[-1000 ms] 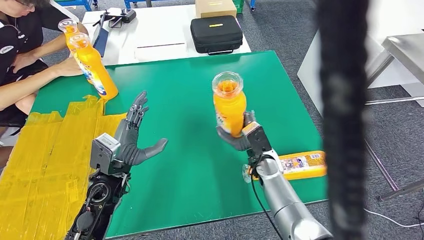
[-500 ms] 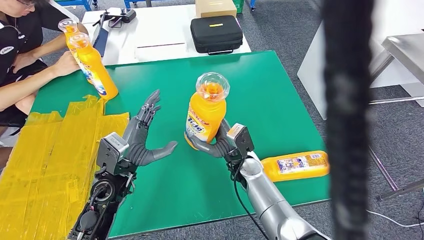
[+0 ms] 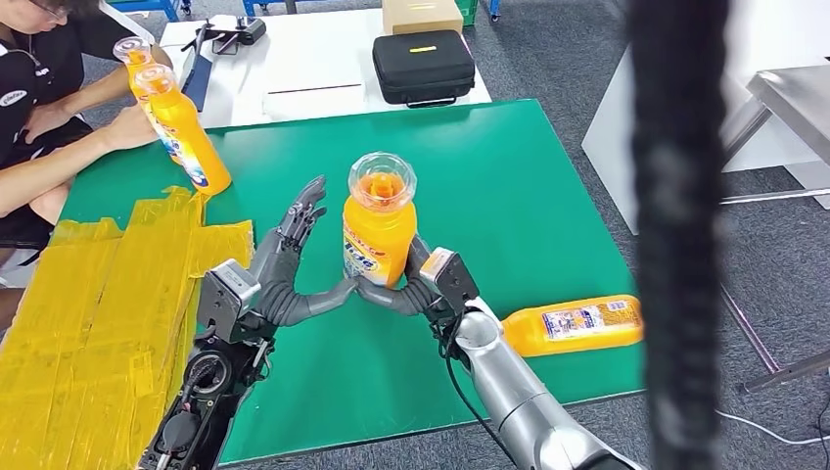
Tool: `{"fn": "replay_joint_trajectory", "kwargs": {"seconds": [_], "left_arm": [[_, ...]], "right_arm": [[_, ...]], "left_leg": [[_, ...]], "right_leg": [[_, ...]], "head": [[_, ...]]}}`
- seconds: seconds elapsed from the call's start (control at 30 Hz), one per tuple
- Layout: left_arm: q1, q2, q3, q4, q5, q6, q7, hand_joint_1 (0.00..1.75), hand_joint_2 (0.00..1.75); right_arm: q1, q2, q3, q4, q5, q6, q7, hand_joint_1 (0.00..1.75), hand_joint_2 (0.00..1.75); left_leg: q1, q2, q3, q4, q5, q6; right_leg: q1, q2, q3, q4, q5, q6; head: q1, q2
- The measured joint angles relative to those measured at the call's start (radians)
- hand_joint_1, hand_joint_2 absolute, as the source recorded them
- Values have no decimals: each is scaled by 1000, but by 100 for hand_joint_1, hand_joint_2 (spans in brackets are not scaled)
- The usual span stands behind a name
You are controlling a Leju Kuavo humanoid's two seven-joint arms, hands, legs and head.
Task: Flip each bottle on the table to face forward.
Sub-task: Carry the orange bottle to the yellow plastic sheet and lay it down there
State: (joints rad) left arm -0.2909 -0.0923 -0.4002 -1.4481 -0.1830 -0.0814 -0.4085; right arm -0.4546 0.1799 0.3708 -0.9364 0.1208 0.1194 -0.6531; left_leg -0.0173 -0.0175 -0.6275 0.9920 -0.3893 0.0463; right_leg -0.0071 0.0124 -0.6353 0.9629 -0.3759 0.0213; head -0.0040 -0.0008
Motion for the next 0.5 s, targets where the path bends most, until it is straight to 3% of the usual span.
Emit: {"fn": "replay_joint_trajectory", "kwargs": {"seconds": [0.5], "left_arm": [[9, -12, -50, -25, -20, 1, 18, 0, 175]], "right_arm": [[-24, 32, 27, 37, 126, -172, 41, 175, 175]], "left_leg": [[0, 0, 0, 0, 0, 0]], "right_leg": [[0, 0, 0, 0, 0, 0]], "head": [[0, 0]]}}
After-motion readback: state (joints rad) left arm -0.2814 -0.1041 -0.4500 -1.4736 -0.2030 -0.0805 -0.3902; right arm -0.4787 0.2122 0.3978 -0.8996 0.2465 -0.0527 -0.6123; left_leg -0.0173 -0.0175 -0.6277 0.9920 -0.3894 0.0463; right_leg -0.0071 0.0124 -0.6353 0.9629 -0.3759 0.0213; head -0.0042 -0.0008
